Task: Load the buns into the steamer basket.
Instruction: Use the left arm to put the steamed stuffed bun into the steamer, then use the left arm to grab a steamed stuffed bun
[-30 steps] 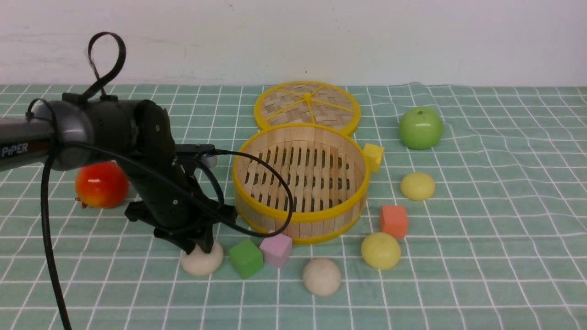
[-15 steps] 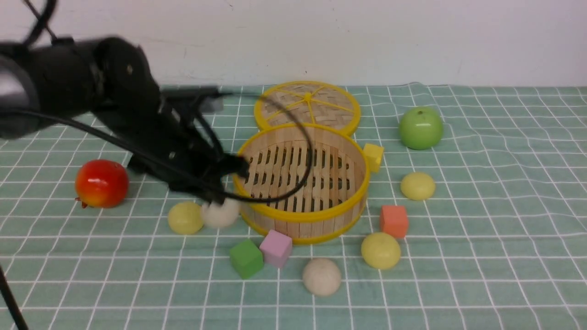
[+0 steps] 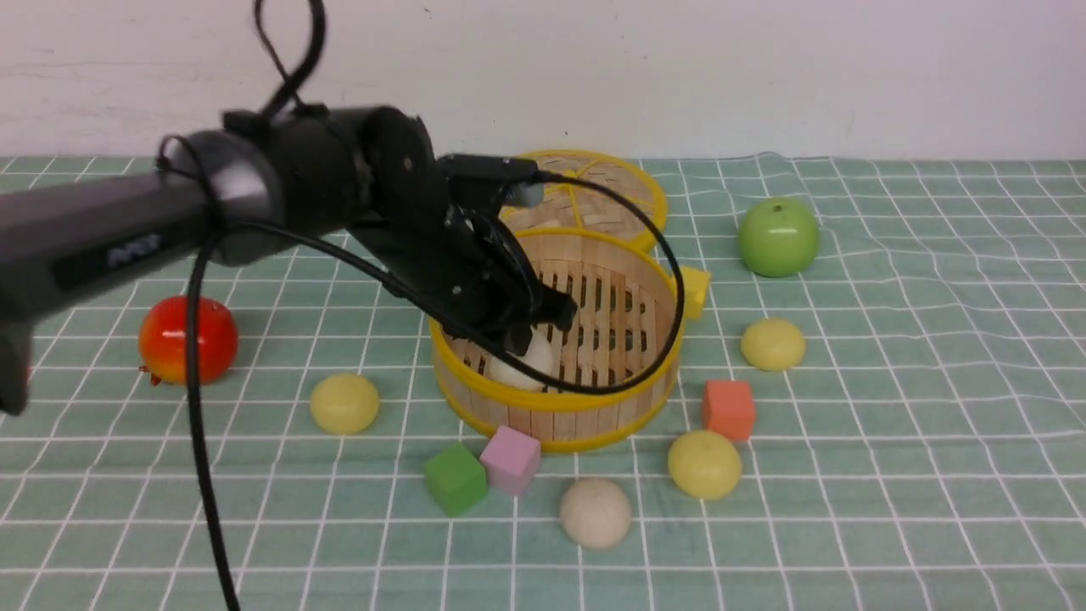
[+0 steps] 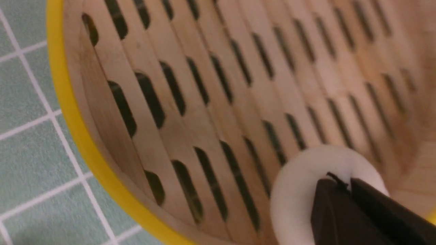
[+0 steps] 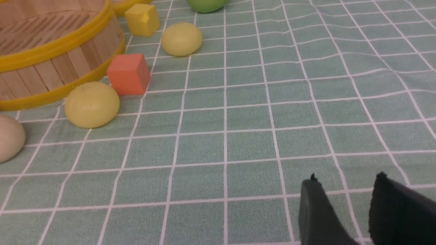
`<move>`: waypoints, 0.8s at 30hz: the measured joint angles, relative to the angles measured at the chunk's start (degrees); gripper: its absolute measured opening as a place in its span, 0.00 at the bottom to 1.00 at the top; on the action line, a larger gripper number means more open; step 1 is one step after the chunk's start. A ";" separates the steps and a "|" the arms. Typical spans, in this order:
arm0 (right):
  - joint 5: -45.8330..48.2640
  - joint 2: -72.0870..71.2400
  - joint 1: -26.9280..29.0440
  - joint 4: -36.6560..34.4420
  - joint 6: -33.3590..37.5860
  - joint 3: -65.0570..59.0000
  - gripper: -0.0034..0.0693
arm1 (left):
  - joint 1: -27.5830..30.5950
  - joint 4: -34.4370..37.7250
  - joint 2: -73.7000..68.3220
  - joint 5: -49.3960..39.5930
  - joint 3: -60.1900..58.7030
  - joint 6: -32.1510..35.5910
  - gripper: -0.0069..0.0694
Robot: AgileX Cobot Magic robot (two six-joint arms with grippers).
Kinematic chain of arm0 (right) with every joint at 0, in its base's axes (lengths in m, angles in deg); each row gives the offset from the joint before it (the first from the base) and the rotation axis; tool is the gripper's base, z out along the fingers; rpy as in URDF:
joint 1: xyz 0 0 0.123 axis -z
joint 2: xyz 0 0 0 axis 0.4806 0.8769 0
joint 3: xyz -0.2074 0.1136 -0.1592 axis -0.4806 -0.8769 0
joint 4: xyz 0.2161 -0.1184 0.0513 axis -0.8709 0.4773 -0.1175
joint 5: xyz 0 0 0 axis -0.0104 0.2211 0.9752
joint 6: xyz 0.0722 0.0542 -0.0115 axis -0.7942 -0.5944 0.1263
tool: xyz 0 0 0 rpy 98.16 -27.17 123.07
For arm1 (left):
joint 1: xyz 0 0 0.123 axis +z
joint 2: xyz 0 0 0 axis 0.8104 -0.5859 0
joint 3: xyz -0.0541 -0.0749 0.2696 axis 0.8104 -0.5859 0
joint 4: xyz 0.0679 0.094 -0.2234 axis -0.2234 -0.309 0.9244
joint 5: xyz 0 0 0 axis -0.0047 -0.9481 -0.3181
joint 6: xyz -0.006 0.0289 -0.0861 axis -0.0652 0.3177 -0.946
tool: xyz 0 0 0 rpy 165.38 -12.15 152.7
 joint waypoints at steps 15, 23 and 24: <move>0.00 0.00 0.00 0.00 0.00 0.00 0.38 | 0.00 -2.82 4.26 -5.40 0.57 -7.28 0.57; 0.00 0.00 0.00 0.00 0.00 0.00 0.38 | 5.48 -13.77 14.32 -20.44 -3.42 -13.47 0.37; 0.00 0.00 0.00 0.00 0.00 0.00 0.38 | 6.96 -13.77 14.13 -19.72 -5.24 -13.67 0.33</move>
